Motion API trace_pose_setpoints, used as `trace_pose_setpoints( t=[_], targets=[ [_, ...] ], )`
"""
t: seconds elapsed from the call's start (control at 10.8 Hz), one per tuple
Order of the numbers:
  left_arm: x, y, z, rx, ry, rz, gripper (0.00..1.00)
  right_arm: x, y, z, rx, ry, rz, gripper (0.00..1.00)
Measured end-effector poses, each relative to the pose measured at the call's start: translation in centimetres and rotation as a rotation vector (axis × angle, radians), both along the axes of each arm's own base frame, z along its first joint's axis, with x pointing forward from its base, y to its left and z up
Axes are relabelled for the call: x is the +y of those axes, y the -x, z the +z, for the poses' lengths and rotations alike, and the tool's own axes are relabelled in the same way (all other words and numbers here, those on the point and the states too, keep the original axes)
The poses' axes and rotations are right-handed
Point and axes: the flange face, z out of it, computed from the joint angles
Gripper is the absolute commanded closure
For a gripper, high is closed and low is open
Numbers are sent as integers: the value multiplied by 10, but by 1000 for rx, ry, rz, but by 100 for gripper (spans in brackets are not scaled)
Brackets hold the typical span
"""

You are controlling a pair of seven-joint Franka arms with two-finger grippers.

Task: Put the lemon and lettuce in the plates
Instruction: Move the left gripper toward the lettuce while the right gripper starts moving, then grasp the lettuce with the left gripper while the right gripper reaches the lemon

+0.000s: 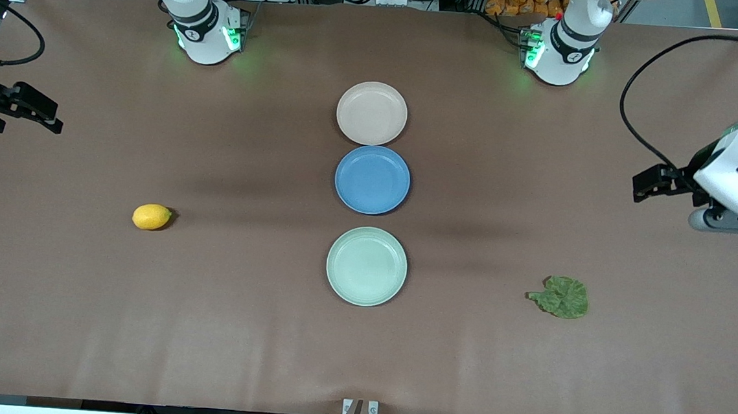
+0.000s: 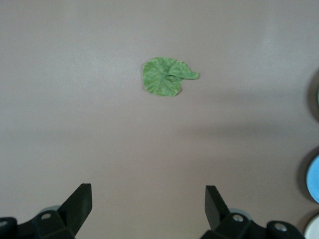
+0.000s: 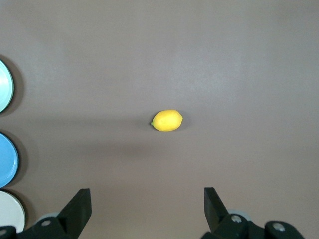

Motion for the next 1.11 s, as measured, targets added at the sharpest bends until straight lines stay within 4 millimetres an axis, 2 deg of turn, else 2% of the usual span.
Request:
trace_pose_setpoints(
  t=[0.19,0.46,0.74,0.93,1.11],
  targets=[
    [9,-17,-47,5,0,4,0,1,0,0,0,0,1,0],
    [5,-41,-134,34,-3,-4,0,1,0,-6,12,0,1,0],
    [-1,-63,-206,33,-1,-15,0,1,-3,-37,32,-1,0,0],
    [-2,-72,-236,14,1,-16,0,0,-5,-62,39,-1,0,0],
    [2,-82,-277,-10,4,-14,0,2,-7,-94,35,-1,2,0]
  ],
)
